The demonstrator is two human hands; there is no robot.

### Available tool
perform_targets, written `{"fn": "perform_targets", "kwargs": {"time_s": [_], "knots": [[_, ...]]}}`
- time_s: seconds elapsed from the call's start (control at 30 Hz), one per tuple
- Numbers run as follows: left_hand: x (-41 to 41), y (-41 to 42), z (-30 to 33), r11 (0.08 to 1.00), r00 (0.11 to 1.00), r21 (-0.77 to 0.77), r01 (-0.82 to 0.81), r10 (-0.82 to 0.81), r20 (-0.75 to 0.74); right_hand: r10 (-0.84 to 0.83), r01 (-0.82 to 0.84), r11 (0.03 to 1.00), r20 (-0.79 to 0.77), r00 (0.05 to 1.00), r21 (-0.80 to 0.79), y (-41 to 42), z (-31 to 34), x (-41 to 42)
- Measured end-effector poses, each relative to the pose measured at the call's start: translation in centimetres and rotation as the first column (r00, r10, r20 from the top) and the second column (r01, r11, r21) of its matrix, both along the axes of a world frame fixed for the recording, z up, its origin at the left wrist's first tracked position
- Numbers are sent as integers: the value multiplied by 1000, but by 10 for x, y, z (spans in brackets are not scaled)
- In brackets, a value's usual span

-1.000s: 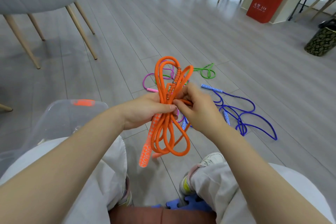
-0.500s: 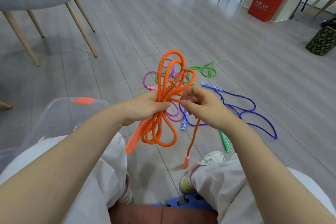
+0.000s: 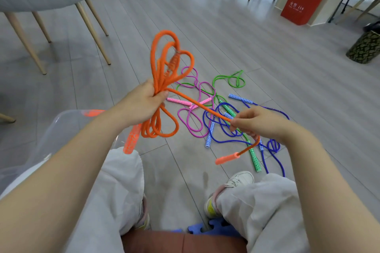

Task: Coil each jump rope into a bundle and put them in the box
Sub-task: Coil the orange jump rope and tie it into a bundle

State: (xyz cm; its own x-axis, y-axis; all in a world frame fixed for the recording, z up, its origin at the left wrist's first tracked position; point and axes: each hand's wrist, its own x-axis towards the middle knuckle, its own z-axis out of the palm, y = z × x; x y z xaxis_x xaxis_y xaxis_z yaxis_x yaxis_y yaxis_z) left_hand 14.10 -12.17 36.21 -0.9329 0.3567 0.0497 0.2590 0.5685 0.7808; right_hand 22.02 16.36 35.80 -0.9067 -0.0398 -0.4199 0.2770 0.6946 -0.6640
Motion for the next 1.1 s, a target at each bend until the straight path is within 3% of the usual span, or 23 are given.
{"fn": "perform_targets", "kwargs": {"time_s": [0.1, 0.2, 0.33, 0.5, 0.63, 0.77, 0.97, 1.03, 1.1], "knots": [[16, 4, 6, 944, 965, -206, 258, -261, 14, -36, 35, 984, 2, 999, 173, -3, -24, -14], [34, 13, -2, 795, 880, -407, 450, -473, 51, -129, 140, 973, -71, 989, 184, -9, -44, -30], [59, 31, -24, 555, 807, -669, 495, -579, 116, -261, 260, 965, -210, 942, -31, -23, -27, -45], [62, 42, -49, 450, 816, -805, 386, -573, 71, -172, 89, 932, -213, 962, -351, -53, 21, -26], [47, 42, -55, 496, 845, -816, 296, -534, -18, -67, 0, 847, -107, 992, -532, -61, 31, 2], [41, 39, -56, 625, 870, -744, 237, -478, -124, -228, 144, 822, -88, 970, -552, -40, 33, 4], [20, 32, -35, 944, 980, -306, 125, -166, -112, -300, 302, 930, 39, 953, -211, 31, 22, -7], [17, 29, -22, 979, 980, -153, 135, -155, -126, -254, 261, 963, 113, 961, -59, 42, 10, -10], [21, 29, -12, 964, 964, -79, 252, -258, -68, -202, 192, 978, 147, 968, 82, 39, -4, -16]]}}
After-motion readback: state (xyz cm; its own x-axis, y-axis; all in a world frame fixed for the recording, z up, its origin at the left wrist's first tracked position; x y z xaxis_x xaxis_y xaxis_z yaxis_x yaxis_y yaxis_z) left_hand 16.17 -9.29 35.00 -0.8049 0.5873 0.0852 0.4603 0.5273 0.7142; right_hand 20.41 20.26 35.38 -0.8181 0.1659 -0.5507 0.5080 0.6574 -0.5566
